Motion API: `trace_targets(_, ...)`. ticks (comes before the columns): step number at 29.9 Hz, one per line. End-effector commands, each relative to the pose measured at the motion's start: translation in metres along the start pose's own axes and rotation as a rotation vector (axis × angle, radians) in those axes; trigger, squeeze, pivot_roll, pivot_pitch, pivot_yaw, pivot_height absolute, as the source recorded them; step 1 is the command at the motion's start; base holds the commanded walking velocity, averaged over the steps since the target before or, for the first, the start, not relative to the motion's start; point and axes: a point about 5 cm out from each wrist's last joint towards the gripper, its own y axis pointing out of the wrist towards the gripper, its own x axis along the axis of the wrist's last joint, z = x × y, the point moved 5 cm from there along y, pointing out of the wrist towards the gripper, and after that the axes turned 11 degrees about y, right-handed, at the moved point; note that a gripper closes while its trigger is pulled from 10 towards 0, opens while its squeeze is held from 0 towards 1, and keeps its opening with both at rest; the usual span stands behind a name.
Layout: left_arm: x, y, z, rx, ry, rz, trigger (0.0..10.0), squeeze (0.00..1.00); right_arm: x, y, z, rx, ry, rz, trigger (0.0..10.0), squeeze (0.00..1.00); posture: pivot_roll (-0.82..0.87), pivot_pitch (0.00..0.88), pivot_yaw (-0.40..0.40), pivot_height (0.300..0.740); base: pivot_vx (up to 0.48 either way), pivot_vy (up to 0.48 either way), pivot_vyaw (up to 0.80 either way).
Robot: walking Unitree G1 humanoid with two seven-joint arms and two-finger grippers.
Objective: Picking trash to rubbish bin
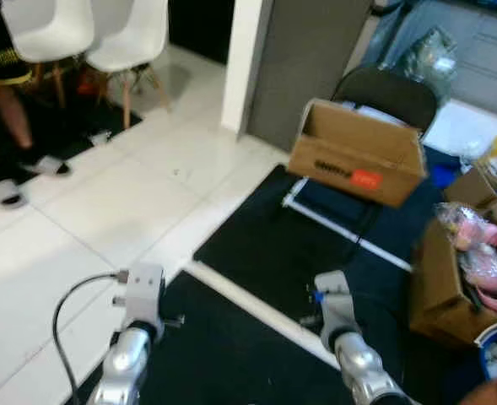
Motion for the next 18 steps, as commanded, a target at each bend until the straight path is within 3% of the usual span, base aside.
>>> trace_targets(1,-0.007,-0.002,-0.004,-0.011,0.011,0.025,10.0,0.00,-0.007,-0.003,-0.006,-0.018,0.004,0.023,10.0,0.00,0.02,0.071,-0.069,0.740,0.000,0.000,-0.80)
trace_targets(8,0.001,0.000,-0.001,-0.056,0.058,0.005,10.0,0.00,-0.009,-0.002,-0.002,-0.048,0.058,0.018,10.0,0.00,0.05,0.078,-0.003,0.740,0.000,0.000,-0.80)
trace_targets(12,0.003,0.000,0.012,-0.081,0.110,0.001,10.0,0.00,-0.015,-0.004,0.009,-0.061,0.107,0.021,10.0,0.00,0.10,0.082,0.064,0.740,0.000,0.000,-0.80)
trace_targets(18,0.003,0.000,0.027,-0.054,0.096,0.016,10.0,0.00,-0.018,-0.005,0.017,-0.061,0.128,0.023,10.0,0.00,0.12,0.092,0.101,0.740,0.000,0.000,-0.80)
